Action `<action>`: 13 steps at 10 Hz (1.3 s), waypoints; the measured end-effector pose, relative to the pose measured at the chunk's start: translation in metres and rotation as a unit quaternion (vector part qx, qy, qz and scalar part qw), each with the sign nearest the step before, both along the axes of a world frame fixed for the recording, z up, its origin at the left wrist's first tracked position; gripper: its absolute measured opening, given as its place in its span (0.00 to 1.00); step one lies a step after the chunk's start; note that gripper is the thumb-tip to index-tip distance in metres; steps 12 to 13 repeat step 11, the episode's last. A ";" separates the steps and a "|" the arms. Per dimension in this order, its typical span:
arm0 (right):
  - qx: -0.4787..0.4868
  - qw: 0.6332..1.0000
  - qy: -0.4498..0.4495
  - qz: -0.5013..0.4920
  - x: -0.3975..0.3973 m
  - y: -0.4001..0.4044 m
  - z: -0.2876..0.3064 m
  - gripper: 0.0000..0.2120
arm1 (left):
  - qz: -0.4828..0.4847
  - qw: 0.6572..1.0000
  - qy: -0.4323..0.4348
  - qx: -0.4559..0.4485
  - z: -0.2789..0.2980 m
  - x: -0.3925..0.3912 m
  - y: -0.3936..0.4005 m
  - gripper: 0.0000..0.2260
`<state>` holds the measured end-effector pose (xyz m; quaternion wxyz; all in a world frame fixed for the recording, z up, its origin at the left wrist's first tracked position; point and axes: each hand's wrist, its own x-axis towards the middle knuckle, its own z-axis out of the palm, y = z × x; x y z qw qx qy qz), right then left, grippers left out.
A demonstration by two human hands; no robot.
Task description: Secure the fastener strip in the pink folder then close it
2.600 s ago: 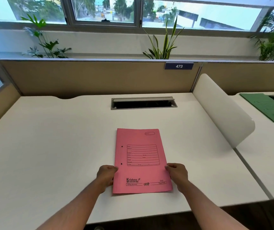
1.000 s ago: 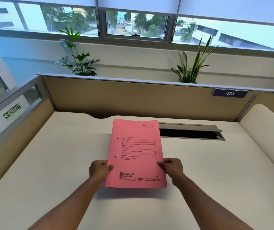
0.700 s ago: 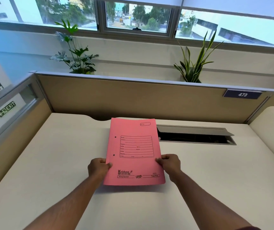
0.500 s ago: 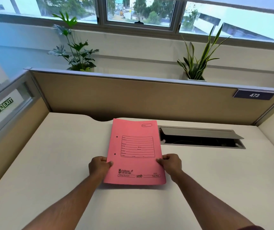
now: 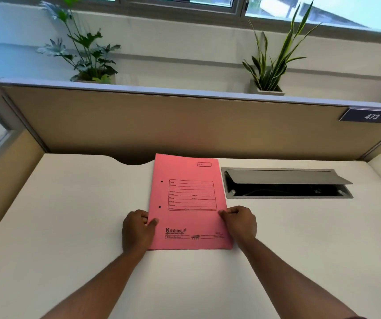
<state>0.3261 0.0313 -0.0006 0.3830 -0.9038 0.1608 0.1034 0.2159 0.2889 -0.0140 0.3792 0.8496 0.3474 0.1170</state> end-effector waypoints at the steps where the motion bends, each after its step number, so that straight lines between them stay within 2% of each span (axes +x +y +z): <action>1: -0.039 0.999 -0.019 -0.020 -0.001 0.003 -0.003 0.11 | -0.013 1.000 -0.019 0.014 -0.003 -0.002 -0.004 0.10; 4: -0.035 0.997 -0.062 -0.008 -0.008 -0.006 -0.010 0.07 | -0.042 0.999 -0.019 -0.012 -0.003 -0.010 -0.005 0.15; 5: -0.023 0.998 -0.061 0.001 -0.011 -0.009 -0.009 0.07 | -0.068 0.998 -0.007 -0.009 -0.004 -0.016 -0.007 0.19; 6: -0.007 0.997 -0.071 0.016 -0.016 -0.012 -0.011 0.09 | -0.097 0.995 0.026 -0.009 -0.005 -0.017 -0.007 0.27; 7: 0.015 0.995 -0.088 0.042 -0.023 -0.018 -0.008 0.12 | -0.101 0.993 0.055 -0.012 -0.004 -0.019 -0.007 0.30; 9: 0.039 0.994 -0.042 0.090 -0.029 -0.040 -0.003 0.21 | -0.169 0.979 0.108 -0.024 0.008 -0.030 -0.013 0.30; 10: 0.050 0.991 -0.011 0.122 -0.040 -0.052 0.013 0.23 | -0.199 0.973 0.116 -0.019 0.020 -0.037 -0.020 0.28; 11: 0.053 0.986 0.013 0.155 -0.046 -0.060 0.026 0.26 | -0.208 0.972 0.108 -0.008 0.026 -0.038 -0.029 0.32; 13: 0.053 0.986 0.013 0.155 -0.046 -0.060 0.026 0.26 | -0.208 0.972 0.108 -0.008 0.026 -0.038 -0.029 0.32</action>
